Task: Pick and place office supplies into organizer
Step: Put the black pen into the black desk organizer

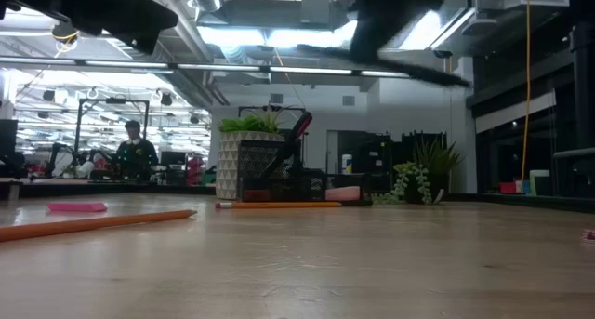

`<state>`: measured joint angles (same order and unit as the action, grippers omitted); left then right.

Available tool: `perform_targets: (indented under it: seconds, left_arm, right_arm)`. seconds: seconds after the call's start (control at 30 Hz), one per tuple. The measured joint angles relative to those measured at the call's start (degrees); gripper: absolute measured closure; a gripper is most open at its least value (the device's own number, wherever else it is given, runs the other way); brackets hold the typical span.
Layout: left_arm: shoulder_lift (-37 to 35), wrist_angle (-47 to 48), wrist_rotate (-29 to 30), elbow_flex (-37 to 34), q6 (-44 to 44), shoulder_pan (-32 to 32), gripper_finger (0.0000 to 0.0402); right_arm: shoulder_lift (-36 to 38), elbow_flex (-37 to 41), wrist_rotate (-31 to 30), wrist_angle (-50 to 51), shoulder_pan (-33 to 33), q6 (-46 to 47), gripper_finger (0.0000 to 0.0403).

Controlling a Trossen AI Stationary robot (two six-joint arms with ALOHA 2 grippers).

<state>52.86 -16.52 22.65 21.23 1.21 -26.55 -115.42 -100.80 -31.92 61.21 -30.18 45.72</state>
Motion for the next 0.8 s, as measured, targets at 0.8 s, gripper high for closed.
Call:
perform_targets:
  seconds: [0.8]
  left_arm:
    - [8.77,-18.96,-0.03,0.02,-1.05,0.02,0.0314]
  right_arm:
    - [17.81,41.89,-0.25,-82.28,4.01,-41.89,0.0387]
